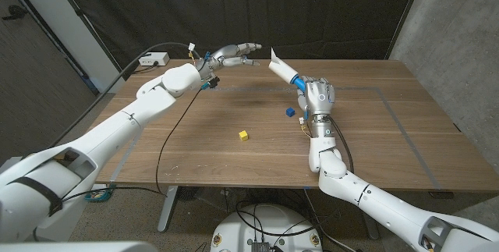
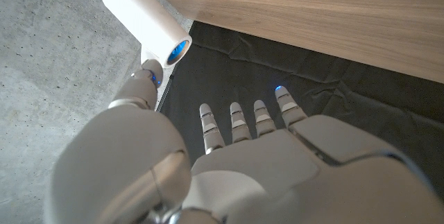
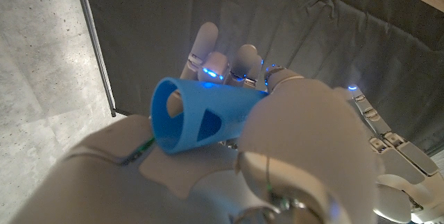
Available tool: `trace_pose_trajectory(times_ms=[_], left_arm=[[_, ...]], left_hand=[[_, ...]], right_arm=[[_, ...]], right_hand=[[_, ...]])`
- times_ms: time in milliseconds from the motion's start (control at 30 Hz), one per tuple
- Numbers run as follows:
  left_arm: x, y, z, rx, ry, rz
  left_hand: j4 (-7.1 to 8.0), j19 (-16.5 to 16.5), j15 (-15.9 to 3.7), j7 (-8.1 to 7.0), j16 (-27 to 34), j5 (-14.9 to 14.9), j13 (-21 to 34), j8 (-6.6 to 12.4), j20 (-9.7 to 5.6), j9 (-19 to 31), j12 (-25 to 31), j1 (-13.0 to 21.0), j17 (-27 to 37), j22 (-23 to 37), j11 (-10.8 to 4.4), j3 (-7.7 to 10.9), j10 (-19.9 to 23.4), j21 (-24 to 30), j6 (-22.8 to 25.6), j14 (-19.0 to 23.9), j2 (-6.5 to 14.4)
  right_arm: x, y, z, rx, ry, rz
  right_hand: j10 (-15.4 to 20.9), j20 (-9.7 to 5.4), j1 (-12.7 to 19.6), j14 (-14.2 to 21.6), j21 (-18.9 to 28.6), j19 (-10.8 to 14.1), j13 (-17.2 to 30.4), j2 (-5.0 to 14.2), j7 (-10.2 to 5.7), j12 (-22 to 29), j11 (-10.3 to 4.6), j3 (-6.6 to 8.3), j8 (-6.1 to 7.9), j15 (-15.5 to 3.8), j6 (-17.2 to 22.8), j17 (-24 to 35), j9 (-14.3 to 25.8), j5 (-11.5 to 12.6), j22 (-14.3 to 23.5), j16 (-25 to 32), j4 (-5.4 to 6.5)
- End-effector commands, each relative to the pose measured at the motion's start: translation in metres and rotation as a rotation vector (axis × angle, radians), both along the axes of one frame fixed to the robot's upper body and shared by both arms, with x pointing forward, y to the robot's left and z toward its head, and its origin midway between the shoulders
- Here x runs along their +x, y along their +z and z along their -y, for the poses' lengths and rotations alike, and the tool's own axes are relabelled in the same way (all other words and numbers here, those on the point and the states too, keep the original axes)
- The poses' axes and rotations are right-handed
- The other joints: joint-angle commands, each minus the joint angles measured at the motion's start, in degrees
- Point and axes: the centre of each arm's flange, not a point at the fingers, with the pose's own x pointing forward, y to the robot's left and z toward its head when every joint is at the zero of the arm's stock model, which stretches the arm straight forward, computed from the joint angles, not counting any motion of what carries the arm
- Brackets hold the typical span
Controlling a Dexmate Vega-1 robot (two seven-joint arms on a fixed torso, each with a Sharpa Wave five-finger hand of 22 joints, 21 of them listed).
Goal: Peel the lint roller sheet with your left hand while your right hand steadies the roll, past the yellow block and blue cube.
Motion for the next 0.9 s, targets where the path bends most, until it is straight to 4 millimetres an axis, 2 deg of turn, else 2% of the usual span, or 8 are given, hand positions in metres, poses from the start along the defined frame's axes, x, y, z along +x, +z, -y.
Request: trace_pose_trajectory(times_ms=[33,267,633,667,733,800,867,900], left_arm=[[0.006,0.006,0.015,0.019,-0.022,0.023],[0.012,0.008,0.024,0.035,-0.055,0.021],[0.024,0.012,0.034,0.064,-0.16,-0.025],[0.024,0.012,0.035,0.057,-0.164,-0.025],[0.025,0.012,0.035,0.047,-0.173,-0.02],[0.026,0.013,0.035,0.029,-0.189,-0.012],[0.026,0.013,0.035,0.012,-0.184,0.003],[0.026,0.013,0.035,0.004,-0.183,0.006]], left_hand=[[0.46,0.41,-0.32,-0.03,0.57,0.3,0.11,1.16,0.15,0.35,0.64,1.76,0.1,-0.04,-0.64,-0.72,1.17,-0.14,3.39,0.26,0.59],[0.39,1.35,-1.51,-0.07,0.78,-0.74,-0.03,2.27,-0.38,0.38,0.9,4.37,0.04,-0.08,-1.85,-1.12,2.01,-0.04,7.58,0.92,2.16],[0.25,4.41,-3.6,0.02,0.56,-2.34,-0.37,3.7,-1.21,0.29,0.98,7.97,-0.23,-0.26,-1.19,-2.49,2.78,0.65,13.89,0.97,2.87],[0.5,4.74,-3.9,0.17,0.6,-2.5,-0.51,5.07,-1.26,0.35,1.25,9.07,-0.33,-0.32,-1.17,-3.33,3.78,0.52,18.65,1.59,3.16],[0.56,5.39,-4.03,0.07,0.82,-2.6,-0.59,5.57,-1.43,0.25,1.61,9.82,-0.36,-0.33,-1.5,-3.91,4.94,0.63,20.98,2.48,3.25],[0.81,6.63,-5.51,0.07,0.81,-2.86,-0.8,7.49,-1.94,0.05,2.09,11.7,-0.42,-0.28,-2.2,-5.17,7.09,0.82,28.81,3.66,4.22],[0.89,7.35,-6.59,0.12,1.09,-3.14,-0.89,8.03,-2.4,-0.23,2.67,12.58,-0.44,-0.24,-2.53,-6.18,9.21,0.96,32.47,5.12,4.39],[0.98,7.96,-7.02,-0.04,1.31,-3.37,-0.95,8.29,-2.53,-0.47,3.11,13.17,-0.44,-0.19,-3.41,-6.99,11.02,1.1,35.2,6.29,4.55]], right_arm=[[0.004,0.001,-0.008,-0.02,0.012,0.0],[0.006,0.004,-0.013,-0.026,0.021,0.008],[0.014,0.008,-0.018,-0.035,0.039,0.004],[0.015,0.009,-0.018,-0.039,0.039,0.004],[0.016,0.01,-0.018,-0.03,0.051,0.001],[0.018,0.01,-0.018,-0.029,0.046,0.001],[0.018,0.011,-0.017,-0.031,0.047,0.0],[0.019,0.011,-0.017,-0.032,0.047,-0.003]], right_hand=[[0.64,-7.2,-3.4,-0.39,0.47,-0.02,0.24,4.26,0.28,0.19,0.04,0.44,-0.23,-3.5,0.37,0.36,0.1,0.4,-0.04,0.63,0.07],[0.74,-7.22,-3.54,-0.6,1.09,-0.18,0.34,4.25,0.2,0.26,0.03,0.58,-0.4,-3.49,0.55,0.35,0.2,0.33,-0.57,1.54,0.06],[0.81,-7.23,-3.69,-0.83,2.01,-0.33,0.58,4.26,0.33,0.41,0.12,0.83,-0.71,-3.48,0.77,0.34,0.2,0.23,-1.39,2.86,0.01],[1.01,-7.24,-3.69,-0.84,2.1,-0.25,0.26,4.27,0.34,0.29,0.18,0.85,-0.72,-3.48,0.82,0.34,0.2,0.22,-1.46,2.95,-0.01],[1.04,-7.27,-3.71,-0.89,2.26,-0.38,0.17,4.27,0.29,0.23,0.1,0.91,-0.74,-3.48,0.82,0.34,0.3,0.2,-1.64,3.22,-0.03],[1.1,-7.27,-3.73,-0.97,2.55,-0.5,0.2,4.28,0.33,0.27,0.16,1.0,-0.81,-3.47,0.94,0.33,0.29,0.16,-1.89,3.58,-0.07],[1.07,-7.31,-3.79,-1.06,2.8,-0.6,0.2,4.24,0.32,0.25,0.14,1.06,-0.87,-3.47,0.93,0.32,0.39,0.12,-2.16,3.92,-0.08],[0.96,-7.26,-3.79,-1.08,2.93,-0.57,0.58,4.25,0.36,0.45,0.25,1.11,-0.91,-3.47,1.01,0.32,0.33,0.1,-2.27,4.05,-0.11]])
